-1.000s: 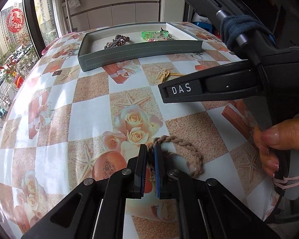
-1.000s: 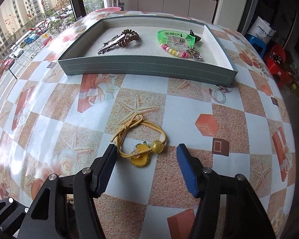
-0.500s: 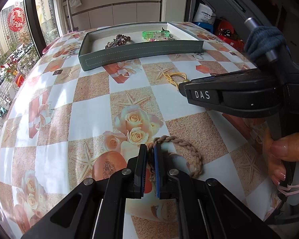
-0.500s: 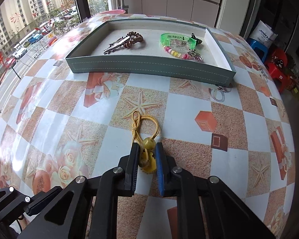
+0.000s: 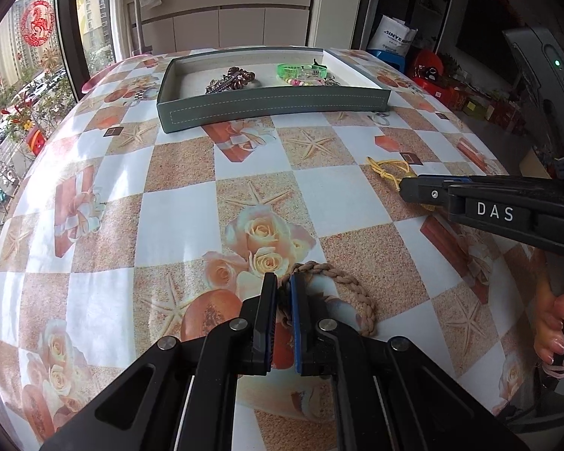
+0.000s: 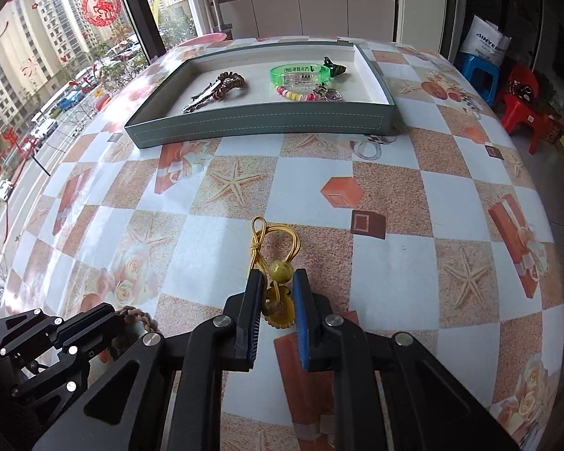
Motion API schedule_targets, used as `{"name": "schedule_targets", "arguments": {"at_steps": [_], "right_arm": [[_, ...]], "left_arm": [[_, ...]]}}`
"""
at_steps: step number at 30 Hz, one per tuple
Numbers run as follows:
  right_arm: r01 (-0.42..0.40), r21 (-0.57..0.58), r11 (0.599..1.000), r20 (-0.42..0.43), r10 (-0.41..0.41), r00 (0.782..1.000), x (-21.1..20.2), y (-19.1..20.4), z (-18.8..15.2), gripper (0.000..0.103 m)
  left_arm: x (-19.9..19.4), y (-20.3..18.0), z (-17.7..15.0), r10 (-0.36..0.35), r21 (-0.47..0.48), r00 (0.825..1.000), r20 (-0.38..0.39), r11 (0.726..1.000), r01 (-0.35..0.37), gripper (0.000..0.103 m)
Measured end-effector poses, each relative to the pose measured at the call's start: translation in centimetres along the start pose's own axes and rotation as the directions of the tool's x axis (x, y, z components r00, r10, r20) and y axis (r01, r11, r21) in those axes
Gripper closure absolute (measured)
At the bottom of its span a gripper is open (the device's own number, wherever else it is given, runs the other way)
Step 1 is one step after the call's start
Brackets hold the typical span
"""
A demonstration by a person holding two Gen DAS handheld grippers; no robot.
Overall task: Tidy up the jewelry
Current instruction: 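Carry the braided bracelet and yellow hair tie into the tray and open both tools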
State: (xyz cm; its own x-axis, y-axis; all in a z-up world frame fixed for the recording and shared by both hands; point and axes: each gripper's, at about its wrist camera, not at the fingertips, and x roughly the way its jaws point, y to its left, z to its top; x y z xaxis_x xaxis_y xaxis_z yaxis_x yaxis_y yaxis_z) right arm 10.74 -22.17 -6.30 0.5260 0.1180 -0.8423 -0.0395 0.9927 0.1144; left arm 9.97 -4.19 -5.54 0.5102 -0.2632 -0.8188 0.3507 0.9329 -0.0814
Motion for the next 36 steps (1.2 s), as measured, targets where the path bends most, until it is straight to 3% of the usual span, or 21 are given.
{"name": "schedule_targets", "arguments": {"at_steps": [16, 28, 36], "right_arm": [[-0.072, 0.067, 0.995, 0.064, 0.068, 0.996, -3.5, -2.2, 1.2, 0.085], [-0.087, 0.065, 0.994, 0.115, 0.079, 0.990, -5.1, -3.0, 5.0, 0.085], [-0.087, 0.045, 0.995, 0.139, 0.080, 0.987, -5.5, -3.5, 9.0, 0.085]], "left_arm": [[-2.6, 1.0, 4.2, -0.035, -0.015, 0.996, 0.077, 0.999, 0.036, 0.083], [-3.8, 0.7, 9.2, -0.027, 0.040, 0.987, 0.159, 0.999, 0.021, 0.083], [-3.6, 1.6, 13.2, -0.009, 0.027, 0.978, 0.210, 1.000, 0.004, 0.083]]}}
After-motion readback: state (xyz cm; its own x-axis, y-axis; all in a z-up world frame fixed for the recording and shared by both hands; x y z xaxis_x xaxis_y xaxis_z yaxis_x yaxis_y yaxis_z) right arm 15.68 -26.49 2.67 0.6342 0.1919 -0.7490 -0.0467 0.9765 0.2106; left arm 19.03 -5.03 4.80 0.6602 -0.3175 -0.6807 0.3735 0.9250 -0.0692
